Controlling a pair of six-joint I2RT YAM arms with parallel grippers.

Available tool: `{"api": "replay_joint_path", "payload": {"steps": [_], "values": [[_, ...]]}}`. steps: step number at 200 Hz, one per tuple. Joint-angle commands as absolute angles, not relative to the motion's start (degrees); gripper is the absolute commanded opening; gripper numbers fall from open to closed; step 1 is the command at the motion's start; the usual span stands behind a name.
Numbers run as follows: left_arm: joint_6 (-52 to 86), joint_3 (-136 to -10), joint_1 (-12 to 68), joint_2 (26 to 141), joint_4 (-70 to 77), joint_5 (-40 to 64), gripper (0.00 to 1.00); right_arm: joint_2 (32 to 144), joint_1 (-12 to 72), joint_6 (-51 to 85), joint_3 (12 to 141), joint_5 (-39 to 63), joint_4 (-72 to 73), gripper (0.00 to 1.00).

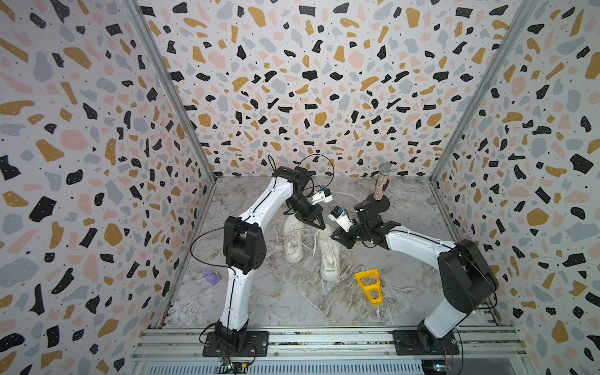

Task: Tie the shoes
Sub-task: Cross the shoelace with the shoelace.

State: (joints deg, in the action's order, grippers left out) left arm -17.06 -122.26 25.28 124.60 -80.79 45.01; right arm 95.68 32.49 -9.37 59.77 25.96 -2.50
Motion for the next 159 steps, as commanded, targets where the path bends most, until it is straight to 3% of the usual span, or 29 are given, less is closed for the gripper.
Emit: {"api": "replay_joint_path", "payload": {"steps": [1, 159], "values": [[-16.6, -123.1, 25.0, 124.5, -81.9, 47.7, 0.00, 95.7, 32.7, -8.9, 59.5, 25.7, 1.1, 0.26], [-13.1, -122.4, 25.0, 125.7, -79.4, 51.5, 0.00, 98.1, 33.1, -3.2, 59.2, 20.4, 9.8, 0.39]]}}
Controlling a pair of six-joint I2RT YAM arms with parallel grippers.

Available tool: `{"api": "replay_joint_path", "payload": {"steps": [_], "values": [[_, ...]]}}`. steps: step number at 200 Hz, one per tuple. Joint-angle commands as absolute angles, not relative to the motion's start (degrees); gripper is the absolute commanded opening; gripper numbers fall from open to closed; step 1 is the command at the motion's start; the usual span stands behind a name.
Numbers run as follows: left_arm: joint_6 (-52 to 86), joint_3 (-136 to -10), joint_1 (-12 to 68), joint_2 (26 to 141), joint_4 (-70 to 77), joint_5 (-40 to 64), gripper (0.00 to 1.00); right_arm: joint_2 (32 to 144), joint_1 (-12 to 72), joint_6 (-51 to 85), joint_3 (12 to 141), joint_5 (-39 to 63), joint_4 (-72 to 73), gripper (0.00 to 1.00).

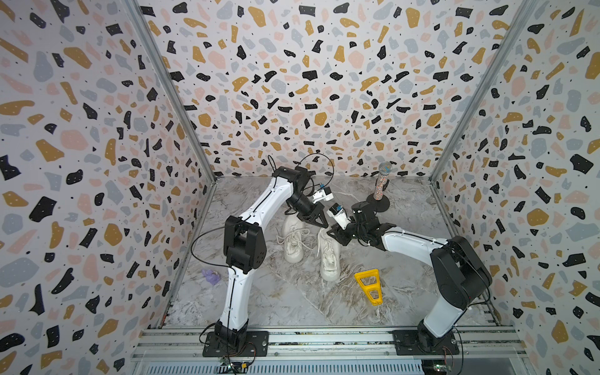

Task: Tie the shoes
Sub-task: Cross the shoelace with the shoelace.

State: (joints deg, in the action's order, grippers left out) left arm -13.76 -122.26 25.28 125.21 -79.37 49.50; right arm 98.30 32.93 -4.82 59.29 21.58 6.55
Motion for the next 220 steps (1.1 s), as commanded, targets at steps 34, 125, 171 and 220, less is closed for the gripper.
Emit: {"api": "replay_joint_path", "payload": {"steps": [34, 125, 171, 220], "values": [[-13.0, -122.3, 25.0, 125.7, -79.0, 51.5, 0.00, 98.8, 33.1, -2.5, 59.6, 23.2, 11.4, 0.36], [-12.5, -121.0, 24.5, 124.9, -78.1, 51.0, 0.00, 99.3, 32.1, 1.0, 59.4, 26.0, 13.2, 0.07], [-12.7, -120.8, 22.6, 125.0, -77.6, 50.3, 0.00, 96.8, 29.7, 1.9, 58.7, 35.5, 11.9, 0.00], [-14.8, -120.8, 20.8, 125.4, -76.9, 49.3, 0.00, 94.2, 28.7, -1.8, 59.4, 46.2, 2.2, 0.00]]}}
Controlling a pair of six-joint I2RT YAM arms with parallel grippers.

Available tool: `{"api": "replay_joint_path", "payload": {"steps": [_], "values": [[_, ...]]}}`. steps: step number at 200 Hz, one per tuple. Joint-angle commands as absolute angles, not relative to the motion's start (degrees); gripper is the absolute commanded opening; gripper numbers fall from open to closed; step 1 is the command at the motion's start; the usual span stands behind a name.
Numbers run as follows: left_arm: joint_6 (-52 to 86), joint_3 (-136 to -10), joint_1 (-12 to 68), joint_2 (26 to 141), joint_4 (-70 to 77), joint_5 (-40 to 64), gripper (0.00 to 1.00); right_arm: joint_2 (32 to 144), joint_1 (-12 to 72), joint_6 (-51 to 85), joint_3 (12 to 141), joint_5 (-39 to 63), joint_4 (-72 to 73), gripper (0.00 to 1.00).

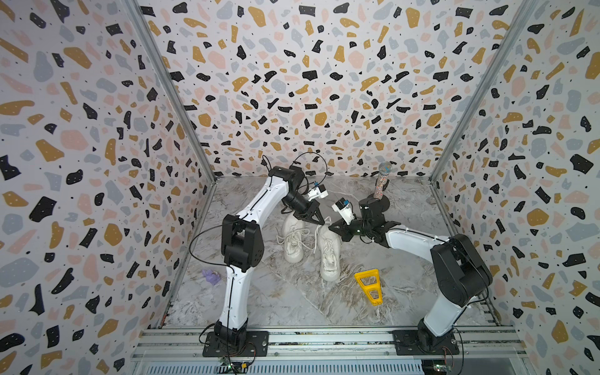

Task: Tie the shoes
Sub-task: Cross the shoelace with the shoelace.

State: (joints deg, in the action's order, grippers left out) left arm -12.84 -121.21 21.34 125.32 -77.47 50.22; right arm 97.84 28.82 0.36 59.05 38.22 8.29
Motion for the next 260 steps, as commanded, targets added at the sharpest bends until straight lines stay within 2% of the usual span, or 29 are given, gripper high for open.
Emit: {"api": "replay_joint_path", "payload": {"steps": [1, 54, 134, 158, 222, 260], "values": [[-14.9, -120.7, 20.8, 125.4, -76.8, 49.2, 0.00, 94.2, 28.7, -1.9, 59.5, 46.4, 2.1, 0.00], [-19.3, -116.3, 20.8, 123.8, -72.4, 47.4, 0.00, 94.0, 26.8, -4.5, 65.0, 54.2, -14.1, 0.00], [-22.6, -104.7, 21.3, 118.9, -62.6, 48.3, 0.00, 93.4, 23.4, -10.9, 75.0, 53.9, -36.8, 0.00], [-21.6, -102.1, 21.4, 118.0, -59.6, 48.4, 0.00, 92.5, 23.1, -13.3, 77.5, 51.9, -41.6, 0.00], [-21.2, -98.8, 21.6, 117.2, -55.2, 47.4, 0.00, 95.8, 23.0, -19.4, 86.3, 38.9, -56.7, 0.00], [-19.2, -98.1, 21.9, 117.8, -52.2, 47.8, 0.00, 95.5, 23.0, -19.6, 85.7, 35.5, -58.3, 0.00]]}}
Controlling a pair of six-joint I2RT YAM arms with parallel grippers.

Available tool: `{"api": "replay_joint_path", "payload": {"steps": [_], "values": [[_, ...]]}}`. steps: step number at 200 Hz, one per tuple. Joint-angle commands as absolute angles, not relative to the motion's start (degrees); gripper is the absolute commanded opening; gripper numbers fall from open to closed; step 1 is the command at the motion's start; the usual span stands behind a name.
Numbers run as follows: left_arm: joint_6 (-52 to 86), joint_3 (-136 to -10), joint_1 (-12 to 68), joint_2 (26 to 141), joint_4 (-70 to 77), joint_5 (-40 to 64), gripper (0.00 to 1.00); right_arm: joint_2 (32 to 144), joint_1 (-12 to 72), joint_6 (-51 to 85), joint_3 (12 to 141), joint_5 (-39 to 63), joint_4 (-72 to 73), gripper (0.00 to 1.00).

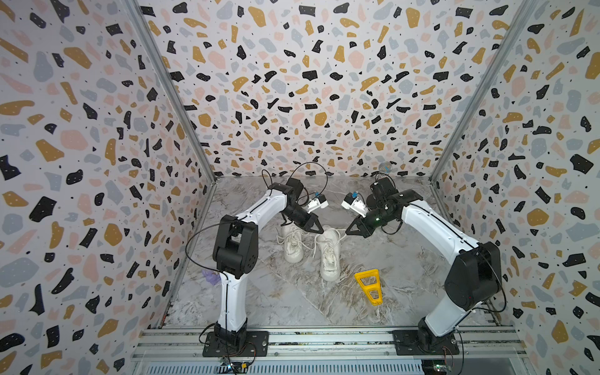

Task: Tie the shoes
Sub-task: Cross the shoelace with the shoelace, then tie the shoelace on the shoe.

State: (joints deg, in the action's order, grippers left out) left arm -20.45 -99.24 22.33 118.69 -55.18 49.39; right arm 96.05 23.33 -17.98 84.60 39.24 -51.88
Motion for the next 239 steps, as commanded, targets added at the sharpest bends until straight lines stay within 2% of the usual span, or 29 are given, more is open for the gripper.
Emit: {"api": "replay_joint_path", "payload": {"steps": [1, 51, 100, 150, 195, 239], "values": [[-19.2, -98.1, 21.9, 117.8, -52.1, 47.9, 0.00, 95.6, 23.0, -19.6, 85.7, 35.4, -58.3, 0.00], [-16.8, -96.9, 22.0, 119.8, -48.1, 48.4, 0.00, 99.6, 23.0, -20.6, 87.9, 36.8, -58.1, 0.00], [-15.2, -97.1, 21.9, 121.5, -45.3, 47.0, 0.00, 103.0, 22.9, -22.3, 94.0, 28.2, -62.3, 0.00], [-14.0, -97.0, 21.9, 121.2, -42.7, 46.2, 0.00, 104.3, 22.1, -31.1, 100.1, 41.7, -77.8, 0.00], [-13.8, -96.1, 22.1, 122.1, -42.1, 46.5, 0.00, 108.9, 21.9, -28.6, 101.6, 33.1, -79.9, 0.00], [-11.5, -96.4, 22.1, 123.1, -40.9, 48.1, 0.00, 112.0, 21.7, -27.4, 101.1, 33.0, -73.9, 0.00]]}}
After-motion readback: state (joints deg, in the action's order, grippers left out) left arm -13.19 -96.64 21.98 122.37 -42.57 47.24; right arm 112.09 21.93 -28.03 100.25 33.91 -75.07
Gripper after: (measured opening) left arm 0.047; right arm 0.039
